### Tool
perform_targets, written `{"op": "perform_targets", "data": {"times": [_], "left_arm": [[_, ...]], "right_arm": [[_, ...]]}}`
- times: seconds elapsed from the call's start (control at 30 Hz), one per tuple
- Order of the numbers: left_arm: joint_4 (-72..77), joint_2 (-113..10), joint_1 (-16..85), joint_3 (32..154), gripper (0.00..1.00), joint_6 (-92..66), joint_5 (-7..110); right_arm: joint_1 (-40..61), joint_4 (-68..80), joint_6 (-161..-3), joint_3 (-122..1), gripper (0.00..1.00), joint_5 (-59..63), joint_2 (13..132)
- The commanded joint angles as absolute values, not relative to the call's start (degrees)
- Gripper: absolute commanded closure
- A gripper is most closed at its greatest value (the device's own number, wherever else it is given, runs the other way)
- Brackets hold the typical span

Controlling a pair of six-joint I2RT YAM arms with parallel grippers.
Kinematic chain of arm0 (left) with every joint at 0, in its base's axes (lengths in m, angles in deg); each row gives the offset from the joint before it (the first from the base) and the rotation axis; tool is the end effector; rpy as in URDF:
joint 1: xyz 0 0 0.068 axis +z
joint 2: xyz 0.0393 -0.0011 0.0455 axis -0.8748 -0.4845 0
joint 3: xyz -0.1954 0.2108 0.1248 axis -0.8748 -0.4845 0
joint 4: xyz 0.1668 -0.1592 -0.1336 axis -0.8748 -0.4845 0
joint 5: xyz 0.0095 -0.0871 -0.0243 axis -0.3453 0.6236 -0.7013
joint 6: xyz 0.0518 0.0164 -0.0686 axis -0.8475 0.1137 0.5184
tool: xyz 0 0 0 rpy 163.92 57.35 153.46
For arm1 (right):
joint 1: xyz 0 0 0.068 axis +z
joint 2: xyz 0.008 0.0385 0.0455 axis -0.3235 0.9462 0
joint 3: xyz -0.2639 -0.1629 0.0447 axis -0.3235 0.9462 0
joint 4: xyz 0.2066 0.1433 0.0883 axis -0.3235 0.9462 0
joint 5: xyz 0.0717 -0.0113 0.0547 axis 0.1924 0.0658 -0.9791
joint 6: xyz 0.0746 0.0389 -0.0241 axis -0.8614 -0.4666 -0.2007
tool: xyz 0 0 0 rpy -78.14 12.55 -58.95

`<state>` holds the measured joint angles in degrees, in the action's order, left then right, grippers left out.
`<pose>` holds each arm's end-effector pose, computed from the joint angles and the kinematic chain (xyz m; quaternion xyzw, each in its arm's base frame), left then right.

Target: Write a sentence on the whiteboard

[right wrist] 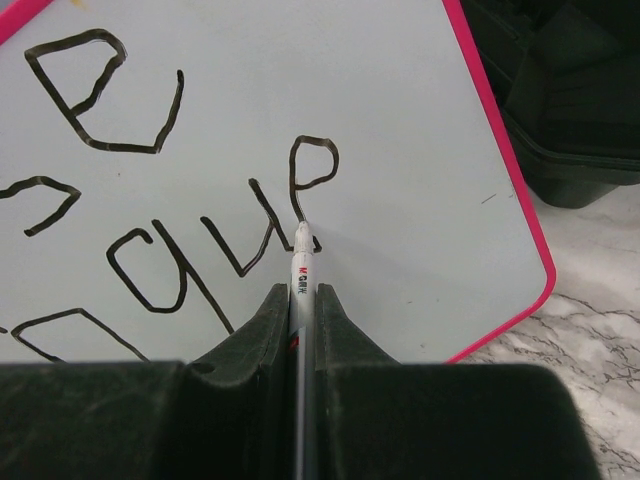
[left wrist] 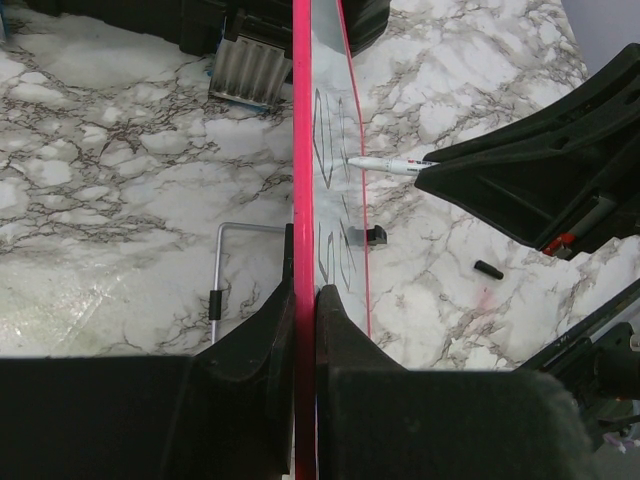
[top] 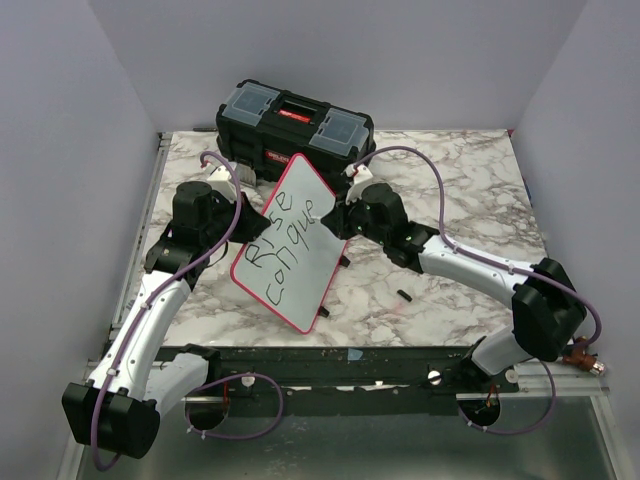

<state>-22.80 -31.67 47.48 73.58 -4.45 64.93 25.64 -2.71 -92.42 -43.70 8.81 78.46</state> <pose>0.2189 -0.0821 0.3490 0.0488 0.8391 -0.3033 0.4490 0.2808 0.2771 0.3008 -0.1967 0.7968 0.2964 0.4884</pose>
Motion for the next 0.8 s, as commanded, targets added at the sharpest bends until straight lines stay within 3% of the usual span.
{"op": "perform_targets", "data": {"times": [0.0, 0.77], "left_arm": [[-26.08, -31.92, 46.26, 73.54, 1.0, -10.57, 63.65], [-26.15, -31.88, 46.08, 73.62, 1.0, -10.64, 63.56]], "right_arm": [[25.78, -2.21, -92.65, -42.32, 0.99, 8.99, 78.12], [24.48, -0.76, -90.07, -47.53, 0.99, 11.82, 82.07]]}}
